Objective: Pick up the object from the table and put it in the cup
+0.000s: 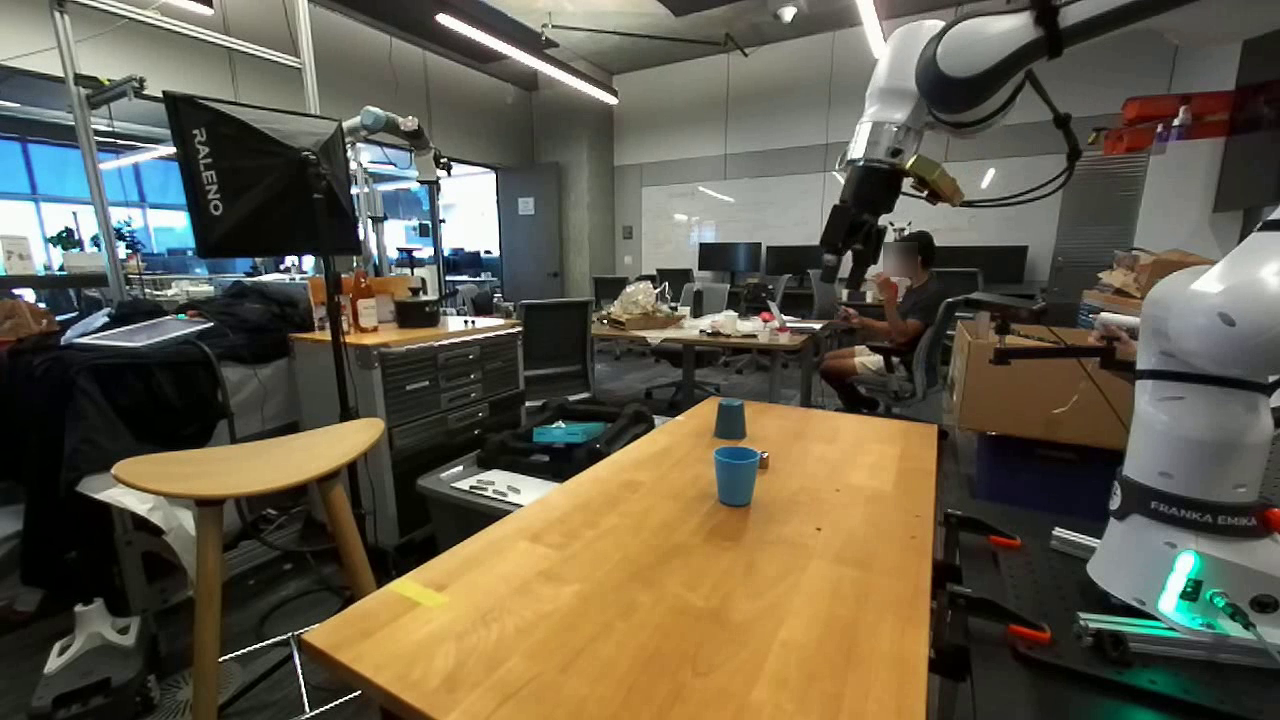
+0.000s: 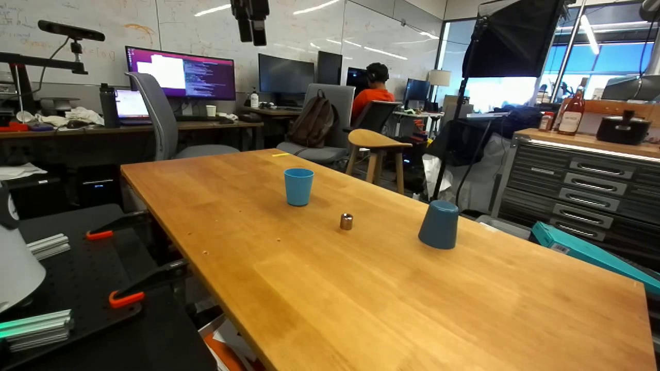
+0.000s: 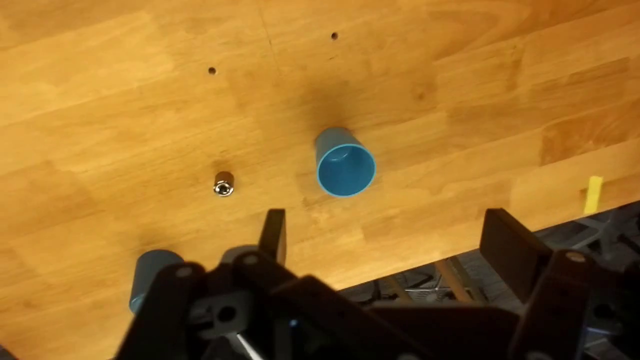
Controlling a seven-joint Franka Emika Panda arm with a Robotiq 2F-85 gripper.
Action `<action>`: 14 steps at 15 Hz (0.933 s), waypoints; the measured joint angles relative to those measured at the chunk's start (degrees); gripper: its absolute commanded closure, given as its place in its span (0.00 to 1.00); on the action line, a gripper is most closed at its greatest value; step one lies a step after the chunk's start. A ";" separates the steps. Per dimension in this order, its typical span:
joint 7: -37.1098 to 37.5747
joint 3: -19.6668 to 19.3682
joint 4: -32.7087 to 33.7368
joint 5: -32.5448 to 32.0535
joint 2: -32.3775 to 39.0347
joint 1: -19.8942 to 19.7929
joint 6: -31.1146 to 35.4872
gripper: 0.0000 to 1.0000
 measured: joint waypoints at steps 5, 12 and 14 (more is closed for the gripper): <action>11.64 3.25 2.51 -11.87 18.02 -6.85 14.76 0.00; 21.93 0.21 13.40 -21.92 43.01 -10.02 15.90 0.00; 21.92 -1.28 16.25 -21.56 48.35 -8.78 15.90 0.00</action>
